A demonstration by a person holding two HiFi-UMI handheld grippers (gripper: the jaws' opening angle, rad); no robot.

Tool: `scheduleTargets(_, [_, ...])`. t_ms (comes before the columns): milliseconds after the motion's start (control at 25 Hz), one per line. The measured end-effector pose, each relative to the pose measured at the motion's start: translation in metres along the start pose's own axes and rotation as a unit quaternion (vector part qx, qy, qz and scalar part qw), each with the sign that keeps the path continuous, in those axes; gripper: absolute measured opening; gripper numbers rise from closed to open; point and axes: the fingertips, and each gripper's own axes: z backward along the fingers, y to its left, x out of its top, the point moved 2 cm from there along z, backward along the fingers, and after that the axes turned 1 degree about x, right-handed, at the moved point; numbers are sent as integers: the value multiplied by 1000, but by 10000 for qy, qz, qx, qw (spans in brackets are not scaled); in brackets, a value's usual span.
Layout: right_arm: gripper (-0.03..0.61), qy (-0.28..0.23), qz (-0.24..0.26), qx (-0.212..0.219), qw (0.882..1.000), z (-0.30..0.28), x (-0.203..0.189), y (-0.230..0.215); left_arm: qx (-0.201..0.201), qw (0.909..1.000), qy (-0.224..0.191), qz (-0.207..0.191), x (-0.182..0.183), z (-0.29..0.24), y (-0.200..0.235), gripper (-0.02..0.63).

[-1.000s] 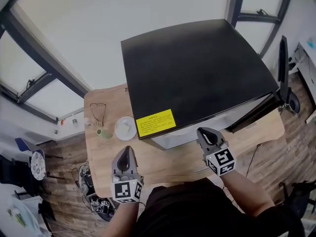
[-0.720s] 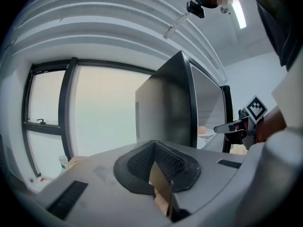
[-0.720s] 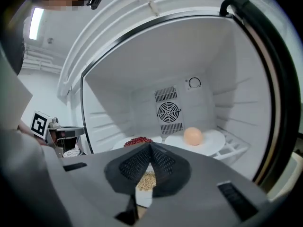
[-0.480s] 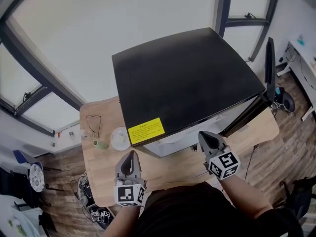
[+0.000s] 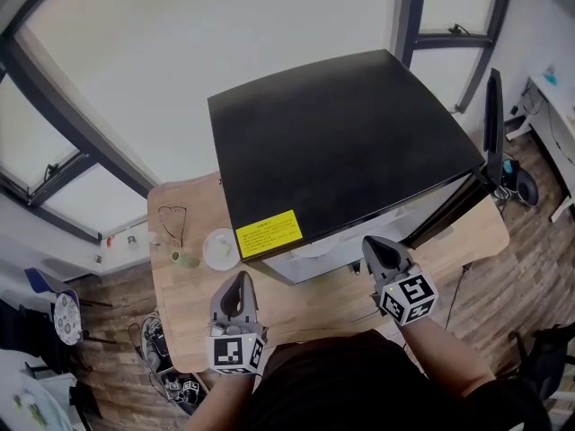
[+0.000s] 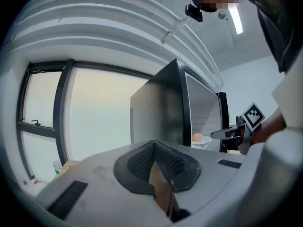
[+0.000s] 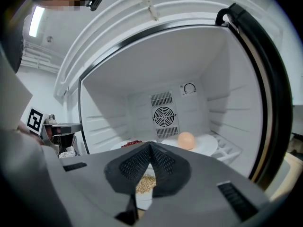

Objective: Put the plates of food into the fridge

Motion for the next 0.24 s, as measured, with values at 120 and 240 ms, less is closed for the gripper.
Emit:
scheduleTargets(120, [21, 3, 17, 15, 10000, 1, 1, 0, 6, 10000, -54, -3, 5, 2, -1, 3])
scheduleTargets(240, [21, -5, 15, 34, 10000, 1, 2, 1, 13, 10000, -62, -18, 8, 4, -1, 3])
